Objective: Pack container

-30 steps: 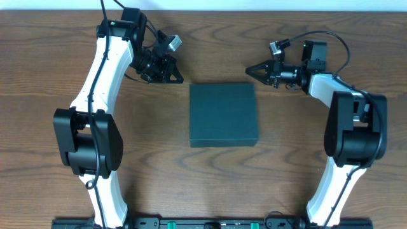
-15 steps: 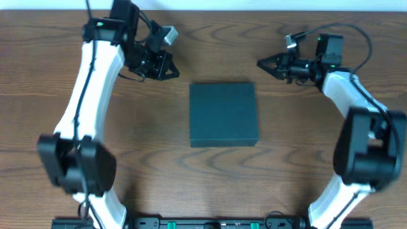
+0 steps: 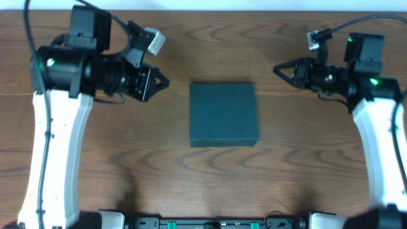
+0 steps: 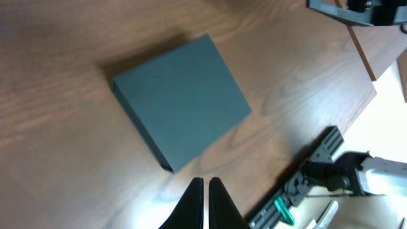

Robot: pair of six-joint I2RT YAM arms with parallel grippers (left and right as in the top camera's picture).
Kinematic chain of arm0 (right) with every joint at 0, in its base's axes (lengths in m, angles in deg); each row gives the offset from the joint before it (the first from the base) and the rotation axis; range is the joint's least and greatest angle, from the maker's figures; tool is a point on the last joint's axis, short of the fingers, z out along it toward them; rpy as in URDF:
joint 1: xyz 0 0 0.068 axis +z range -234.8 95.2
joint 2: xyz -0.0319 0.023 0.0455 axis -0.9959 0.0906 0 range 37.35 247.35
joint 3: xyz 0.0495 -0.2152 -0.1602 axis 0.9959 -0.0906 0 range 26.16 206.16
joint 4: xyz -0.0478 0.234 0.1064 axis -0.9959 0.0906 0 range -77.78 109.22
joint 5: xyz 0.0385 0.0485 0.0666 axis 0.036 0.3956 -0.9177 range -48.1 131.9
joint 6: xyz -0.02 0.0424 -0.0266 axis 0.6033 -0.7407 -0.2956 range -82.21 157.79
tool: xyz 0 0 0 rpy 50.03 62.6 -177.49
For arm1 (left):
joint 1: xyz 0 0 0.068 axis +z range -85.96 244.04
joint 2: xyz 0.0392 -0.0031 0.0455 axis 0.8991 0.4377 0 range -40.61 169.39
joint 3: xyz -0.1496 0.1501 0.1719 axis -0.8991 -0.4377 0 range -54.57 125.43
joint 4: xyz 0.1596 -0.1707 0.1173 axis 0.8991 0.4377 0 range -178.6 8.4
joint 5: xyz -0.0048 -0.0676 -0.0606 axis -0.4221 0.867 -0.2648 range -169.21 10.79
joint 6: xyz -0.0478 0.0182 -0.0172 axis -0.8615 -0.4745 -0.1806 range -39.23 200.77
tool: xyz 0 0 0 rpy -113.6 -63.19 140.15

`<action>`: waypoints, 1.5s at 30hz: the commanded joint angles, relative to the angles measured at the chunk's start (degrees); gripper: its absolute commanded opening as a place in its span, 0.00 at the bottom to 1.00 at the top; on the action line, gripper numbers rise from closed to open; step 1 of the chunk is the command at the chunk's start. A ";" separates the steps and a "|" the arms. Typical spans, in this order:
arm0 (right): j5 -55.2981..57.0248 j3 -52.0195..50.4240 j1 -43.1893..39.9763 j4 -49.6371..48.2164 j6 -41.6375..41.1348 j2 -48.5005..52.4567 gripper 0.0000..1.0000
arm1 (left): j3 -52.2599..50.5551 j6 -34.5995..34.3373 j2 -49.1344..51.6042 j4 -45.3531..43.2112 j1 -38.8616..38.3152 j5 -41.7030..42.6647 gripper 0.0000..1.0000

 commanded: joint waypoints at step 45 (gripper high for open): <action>3.65 0.48 -0.37 16.09 5.14 -13.75 0.99 | 1.01 1.03 -24.24 10.58 -0.09 -10.84 0.95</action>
